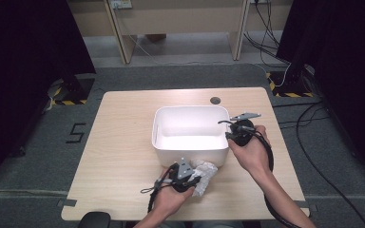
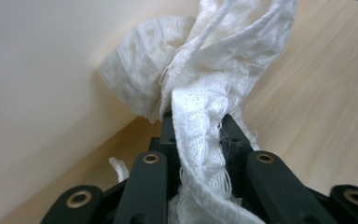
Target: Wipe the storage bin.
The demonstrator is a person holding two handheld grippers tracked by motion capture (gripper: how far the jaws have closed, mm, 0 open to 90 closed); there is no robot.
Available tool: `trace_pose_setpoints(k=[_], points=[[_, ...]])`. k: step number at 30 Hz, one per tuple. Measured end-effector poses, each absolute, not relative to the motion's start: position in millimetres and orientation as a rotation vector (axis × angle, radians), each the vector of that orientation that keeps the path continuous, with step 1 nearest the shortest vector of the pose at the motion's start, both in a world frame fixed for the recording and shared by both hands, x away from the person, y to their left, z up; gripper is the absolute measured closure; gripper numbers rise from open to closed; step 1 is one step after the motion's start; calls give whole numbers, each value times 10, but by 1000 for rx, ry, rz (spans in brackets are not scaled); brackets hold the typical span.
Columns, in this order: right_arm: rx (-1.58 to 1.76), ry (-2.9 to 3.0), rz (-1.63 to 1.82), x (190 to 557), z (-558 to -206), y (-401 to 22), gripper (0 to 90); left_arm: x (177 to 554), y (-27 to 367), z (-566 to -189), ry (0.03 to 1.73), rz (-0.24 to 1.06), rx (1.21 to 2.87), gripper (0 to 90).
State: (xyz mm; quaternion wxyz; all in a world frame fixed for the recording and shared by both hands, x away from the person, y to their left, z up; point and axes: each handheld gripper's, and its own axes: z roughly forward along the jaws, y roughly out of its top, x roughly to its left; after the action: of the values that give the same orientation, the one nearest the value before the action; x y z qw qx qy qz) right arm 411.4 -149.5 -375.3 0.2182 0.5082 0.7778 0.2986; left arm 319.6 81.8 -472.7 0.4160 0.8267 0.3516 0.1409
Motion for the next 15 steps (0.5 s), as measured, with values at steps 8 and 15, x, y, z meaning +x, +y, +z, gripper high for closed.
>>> trace_pose_setpoints(k=[8, 15], points=[[1415, 2151, 828, 4123, -3733, -1500, 741, 3054, 1478, -4616, 996, 412, 2020, 755], [1418, 2162, 818, 4153, -3726, -1520, 764, 2964, 1923, -4571, 1077, 452, 1999, 755]])
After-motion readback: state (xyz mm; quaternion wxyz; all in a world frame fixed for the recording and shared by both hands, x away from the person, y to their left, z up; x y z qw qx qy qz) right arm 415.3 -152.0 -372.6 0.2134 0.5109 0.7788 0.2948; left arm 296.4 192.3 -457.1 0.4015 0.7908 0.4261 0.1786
